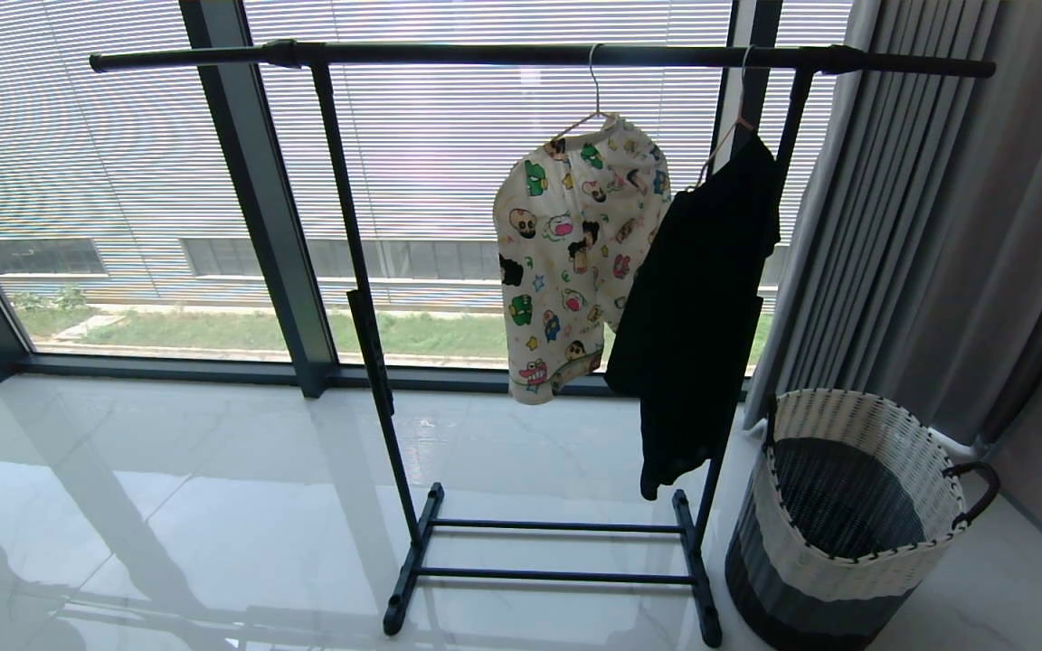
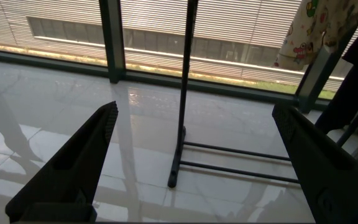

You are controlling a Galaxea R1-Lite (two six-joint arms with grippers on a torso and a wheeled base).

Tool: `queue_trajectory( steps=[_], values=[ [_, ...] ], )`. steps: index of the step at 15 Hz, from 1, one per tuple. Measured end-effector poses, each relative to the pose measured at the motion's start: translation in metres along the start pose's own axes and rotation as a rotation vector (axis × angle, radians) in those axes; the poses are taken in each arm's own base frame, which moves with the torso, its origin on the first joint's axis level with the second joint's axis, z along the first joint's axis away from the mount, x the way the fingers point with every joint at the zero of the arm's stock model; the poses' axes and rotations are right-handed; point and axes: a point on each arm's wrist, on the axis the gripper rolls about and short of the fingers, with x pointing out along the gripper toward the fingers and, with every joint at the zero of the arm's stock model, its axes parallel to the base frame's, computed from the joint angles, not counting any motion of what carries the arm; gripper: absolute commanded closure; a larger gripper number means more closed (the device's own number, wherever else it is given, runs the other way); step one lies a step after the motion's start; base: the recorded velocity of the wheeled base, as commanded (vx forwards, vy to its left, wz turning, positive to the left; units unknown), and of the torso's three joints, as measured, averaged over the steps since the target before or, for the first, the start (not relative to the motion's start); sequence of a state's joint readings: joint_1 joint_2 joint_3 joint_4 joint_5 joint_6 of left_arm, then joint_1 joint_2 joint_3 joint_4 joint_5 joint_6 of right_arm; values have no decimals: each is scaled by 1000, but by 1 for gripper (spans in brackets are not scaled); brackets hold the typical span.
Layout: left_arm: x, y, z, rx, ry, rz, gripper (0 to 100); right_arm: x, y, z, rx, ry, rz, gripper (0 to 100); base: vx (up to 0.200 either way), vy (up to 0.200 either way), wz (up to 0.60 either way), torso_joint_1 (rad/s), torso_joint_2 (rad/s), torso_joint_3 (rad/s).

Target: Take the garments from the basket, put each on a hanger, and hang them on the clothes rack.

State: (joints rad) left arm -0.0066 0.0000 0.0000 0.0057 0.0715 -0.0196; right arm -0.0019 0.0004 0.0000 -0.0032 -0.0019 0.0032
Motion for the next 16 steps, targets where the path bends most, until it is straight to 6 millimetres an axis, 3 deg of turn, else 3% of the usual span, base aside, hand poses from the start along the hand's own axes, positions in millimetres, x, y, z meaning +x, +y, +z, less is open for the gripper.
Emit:
queue_trajectory(
  steps=[16],
  values=[
    [0, 0, 0, 0, 0, -1, 0, 0, 0, 0, -12, 0, 0, 0, 0, 0, 0, 0, 0, 0]
  ],
)
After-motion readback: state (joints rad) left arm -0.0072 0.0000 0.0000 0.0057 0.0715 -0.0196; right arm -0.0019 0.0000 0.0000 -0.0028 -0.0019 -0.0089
